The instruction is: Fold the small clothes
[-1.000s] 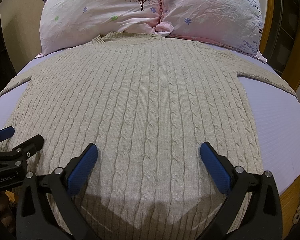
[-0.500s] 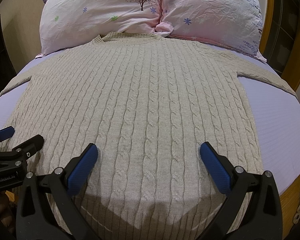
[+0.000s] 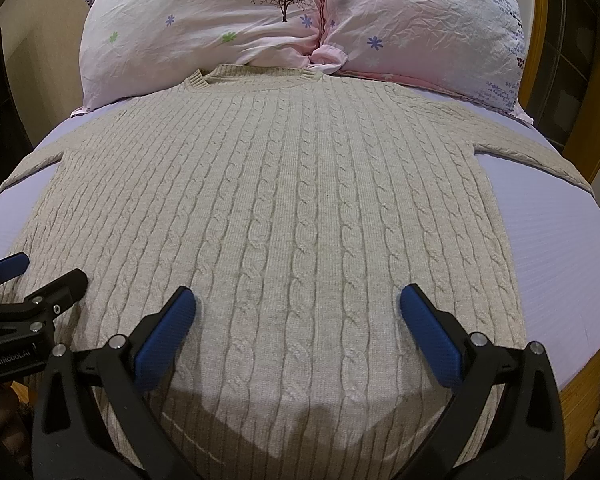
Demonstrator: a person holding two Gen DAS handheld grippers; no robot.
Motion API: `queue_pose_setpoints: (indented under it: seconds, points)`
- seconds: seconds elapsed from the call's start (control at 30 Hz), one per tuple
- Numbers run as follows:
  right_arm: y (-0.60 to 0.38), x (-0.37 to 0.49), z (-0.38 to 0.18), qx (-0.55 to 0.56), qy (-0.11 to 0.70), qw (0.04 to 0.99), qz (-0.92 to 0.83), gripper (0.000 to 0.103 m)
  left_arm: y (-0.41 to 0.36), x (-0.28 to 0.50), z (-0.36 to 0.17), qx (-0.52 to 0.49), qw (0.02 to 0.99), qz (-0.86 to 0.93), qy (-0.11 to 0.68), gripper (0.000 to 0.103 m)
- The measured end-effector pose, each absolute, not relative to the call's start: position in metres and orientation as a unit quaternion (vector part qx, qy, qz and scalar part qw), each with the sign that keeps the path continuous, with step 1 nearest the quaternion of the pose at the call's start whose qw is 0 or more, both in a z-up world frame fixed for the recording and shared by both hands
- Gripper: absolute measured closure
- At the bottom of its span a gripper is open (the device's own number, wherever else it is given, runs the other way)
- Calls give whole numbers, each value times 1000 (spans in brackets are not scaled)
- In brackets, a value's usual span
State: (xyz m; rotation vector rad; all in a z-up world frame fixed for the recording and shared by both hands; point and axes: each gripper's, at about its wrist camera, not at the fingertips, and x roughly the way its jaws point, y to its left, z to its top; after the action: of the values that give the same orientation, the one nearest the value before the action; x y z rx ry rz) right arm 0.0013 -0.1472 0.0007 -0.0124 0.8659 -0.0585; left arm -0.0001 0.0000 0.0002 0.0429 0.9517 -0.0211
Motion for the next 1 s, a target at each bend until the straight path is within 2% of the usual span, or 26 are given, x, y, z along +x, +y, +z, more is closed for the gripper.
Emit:
queue_pose_setpoints:
  seconds: [0.33, 0.4, 0.47, 0.63, 0.67, 0.73, 0.87, 0.97, 1.0]
  points:
    - [-148, -1, 9, -24, 389, 921, 22, 2, 1, -4, 1, 27, 898, -17, 440, 1]
    - [-172, 0, 18, 17, 392, 919, 48, 2, 1, -5, 4, 30, 899, -21, 437, 1]
    - [-216, 2, 45, 90, 361, 927, 46, 2, 3, -3, 6, 29, 897, -32, 439, 1]
    - [-363, 27, 83, 215, 313, 921, -93, 3, 23, 4, 28, -2, 925, -68, 374, 1]
    - [-401, 37, 83, 245, 311, 909, -128, 6, 29, 5, 33, -12, 931, -79, 357, 1]
    - [-454, 54, 75, 289, 317, 886, -177, 28, 43, 12, 42, -43, 936, -106, 332, 1]
    - [-538, 82, 48, 396, 324, 830, -222, 35, 75, 37, 51, -82, 936, -101, 327, 1]
    - [-571, 100, 37, 430, 322, 804, -256, 40, 111, 53, 57, -106, 942, -57, 314, 1]
    - [-580, 103, 33, 437, 319, 797, -268, 44, 122, 59, 58, -113, 943, -44, 310, 1]
